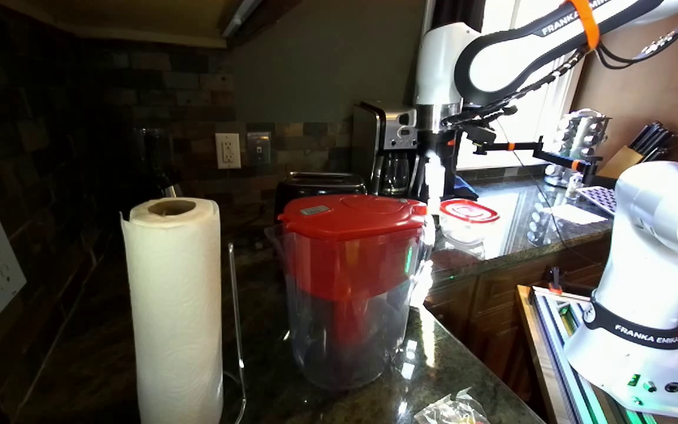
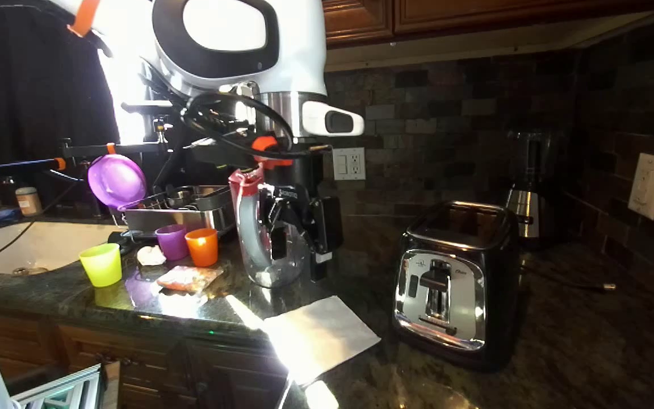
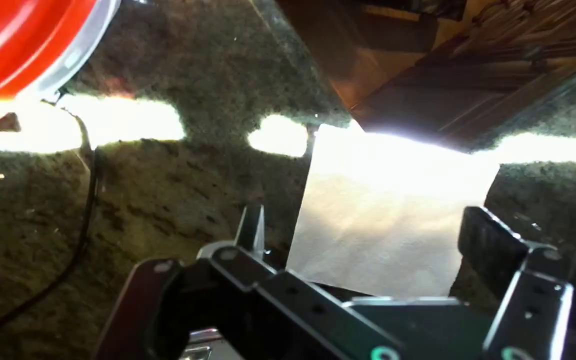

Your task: Push the toaster lever up

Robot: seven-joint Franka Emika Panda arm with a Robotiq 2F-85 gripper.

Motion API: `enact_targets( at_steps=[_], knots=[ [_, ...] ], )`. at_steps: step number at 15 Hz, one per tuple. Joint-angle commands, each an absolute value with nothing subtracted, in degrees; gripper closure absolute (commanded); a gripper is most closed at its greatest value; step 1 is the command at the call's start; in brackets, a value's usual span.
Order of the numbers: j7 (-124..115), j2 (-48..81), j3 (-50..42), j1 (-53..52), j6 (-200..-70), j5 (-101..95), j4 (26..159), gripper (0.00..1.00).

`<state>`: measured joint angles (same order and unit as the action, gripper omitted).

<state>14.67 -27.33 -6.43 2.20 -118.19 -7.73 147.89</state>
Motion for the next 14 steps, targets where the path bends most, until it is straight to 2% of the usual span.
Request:
enact_targets(
  at_steps=[1,9,14],
  knots=[
    [24.6,-26.8,-9.8,1.9,-123.5,-8.1,149.9,0.00],
    [34.6,-24.0,-15.3,3.4,-128.4,-7.1,150.9,0.00],
    [33.5,-24.0,-14.5,3.7,-126.9,-7.4,150.0,0.00]
  ],
)
